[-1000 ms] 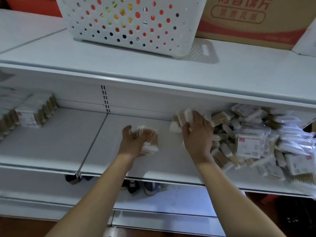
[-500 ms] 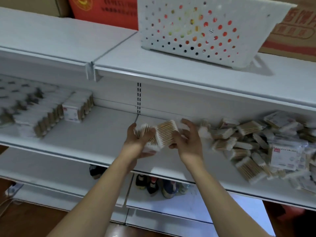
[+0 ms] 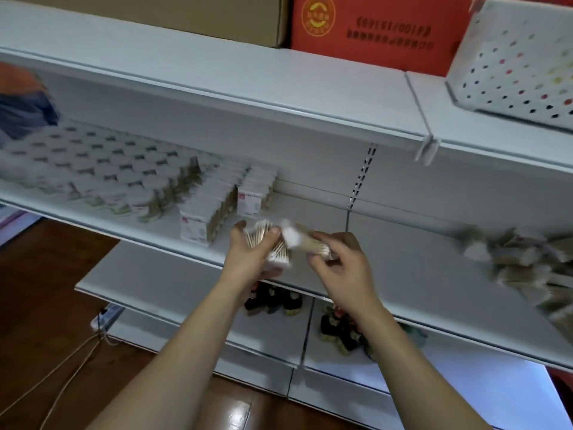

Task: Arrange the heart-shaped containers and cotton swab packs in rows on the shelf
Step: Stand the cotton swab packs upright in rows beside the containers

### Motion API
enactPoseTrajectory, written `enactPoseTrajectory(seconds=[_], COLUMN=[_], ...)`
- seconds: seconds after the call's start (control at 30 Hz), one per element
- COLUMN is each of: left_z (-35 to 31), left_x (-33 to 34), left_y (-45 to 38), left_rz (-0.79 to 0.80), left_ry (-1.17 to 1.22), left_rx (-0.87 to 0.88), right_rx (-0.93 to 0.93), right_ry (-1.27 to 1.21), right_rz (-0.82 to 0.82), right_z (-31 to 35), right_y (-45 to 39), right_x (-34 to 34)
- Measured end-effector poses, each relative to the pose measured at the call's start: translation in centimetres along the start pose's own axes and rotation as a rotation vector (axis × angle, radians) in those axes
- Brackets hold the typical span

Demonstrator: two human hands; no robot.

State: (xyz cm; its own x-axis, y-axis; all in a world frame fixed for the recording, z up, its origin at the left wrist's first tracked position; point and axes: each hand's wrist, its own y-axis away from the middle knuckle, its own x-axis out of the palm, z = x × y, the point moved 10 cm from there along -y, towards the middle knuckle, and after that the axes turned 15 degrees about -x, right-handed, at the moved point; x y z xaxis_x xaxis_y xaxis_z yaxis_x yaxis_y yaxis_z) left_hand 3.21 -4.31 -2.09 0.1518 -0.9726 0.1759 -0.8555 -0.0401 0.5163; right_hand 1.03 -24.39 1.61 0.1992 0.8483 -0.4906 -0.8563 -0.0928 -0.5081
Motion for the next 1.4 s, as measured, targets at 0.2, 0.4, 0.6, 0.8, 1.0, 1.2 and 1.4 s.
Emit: enactPoseTrajectory(seconds=[0.2,0.4,0.6,0.8,1.0,1.2,1.4], left_z=[-2.7,-5.8,-9.0,-11.5,-12.9,-14.3,-14.3], left_x=[-3.2,-3.1,-4.0,-7.1,-9.5,-11.5,-12.3], left_y=[-2.3,-4.8,-6.8,-8.0,-9.0,-10.0,-10.9], left_rz=[-0.060,-0.042,-0.069,-0.123,-0.042,0.034,0.102], left_ry=[-0.038,0.016,0.059,0.128,0.101,0.016,-0.018], left_rx=[0.055,0.057,0.115,0.153,0.077,0.067,0.046], right_rx=[0.472,0.541,0.406,0.257,-0.067,-0.053,-0.102], right_ry=[-0.786,-0.880,-0.618,-0.014,0.294,0.446,0.539], right_rz=[-0.252,-0.158,-0.161,-0.025,0.064,0.031,-0.065], right_z=[-1.7,-2.6,-3.4,-5.0,-2.1,-2.1,-1.4], right_y=[-1.5,-5.2,-8.2,-10.2,-12.7,-13.0,-12.8], right_x=[3.5,5.9,5.4,6.6,12.1,14.7,15.4])
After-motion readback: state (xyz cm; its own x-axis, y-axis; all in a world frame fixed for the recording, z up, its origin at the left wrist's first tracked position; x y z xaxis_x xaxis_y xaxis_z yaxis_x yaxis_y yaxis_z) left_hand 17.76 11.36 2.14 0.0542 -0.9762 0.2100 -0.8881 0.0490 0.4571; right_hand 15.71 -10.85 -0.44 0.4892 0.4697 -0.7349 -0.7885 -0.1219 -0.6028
